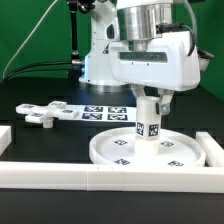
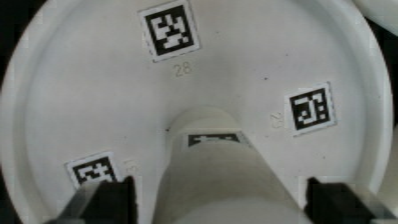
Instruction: Assemble round table
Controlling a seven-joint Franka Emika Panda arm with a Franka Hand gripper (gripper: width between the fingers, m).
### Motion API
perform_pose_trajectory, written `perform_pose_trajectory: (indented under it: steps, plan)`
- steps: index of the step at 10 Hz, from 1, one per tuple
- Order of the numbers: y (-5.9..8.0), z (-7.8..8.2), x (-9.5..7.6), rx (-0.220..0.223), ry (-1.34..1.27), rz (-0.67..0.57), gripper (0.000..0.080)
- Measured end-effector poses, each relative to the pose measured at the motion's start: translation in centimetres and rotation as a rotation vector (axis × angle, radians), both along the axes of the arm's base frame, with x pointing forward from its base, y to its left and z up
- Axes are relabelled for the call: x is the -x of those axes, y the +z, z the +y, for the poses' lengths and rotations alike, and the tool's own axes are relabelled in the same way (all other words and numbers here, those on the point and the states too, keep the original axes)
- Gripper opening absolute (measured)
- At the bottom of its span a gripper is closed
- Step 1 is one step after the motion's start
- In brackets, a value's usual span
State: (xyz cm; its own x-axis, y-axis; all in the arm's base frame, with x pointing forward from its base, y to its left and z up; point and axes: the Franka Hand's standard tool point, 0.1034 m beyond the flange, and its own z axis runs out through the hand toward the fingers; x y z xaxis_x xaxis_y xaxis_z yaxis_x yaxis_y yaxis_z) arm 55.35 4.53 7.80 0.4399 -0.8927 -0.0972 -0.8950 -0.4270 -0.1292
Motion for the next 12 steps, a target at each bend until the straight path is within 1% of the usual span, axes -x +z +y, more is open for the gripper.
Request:
perform_pose_trajectory:
  steps: [1, 2, 3, 8, 11, 12]
  plan:
    - [0.0, 0.0, 0.0, 0.005, 0.059, -0.008, 0.0604]
    - [0.01, 0.03, 0.02, 0.007, 0.089, -0.01, 0.0604]
    - [0.09, 0.04, 0.0, 0.009, 0.169, -0.012, 0.064]
    - [0.06, -0.11, 0.05, 0.038, 0.572, -0.069, 0.0649]
    - [0.35, -0.38, -0.23, 0.084, 0.937, -0.099, 0.0649]
    - [0.34, -0.46, -0.21, 0.091, 1.049, -0.111, 0.0649]
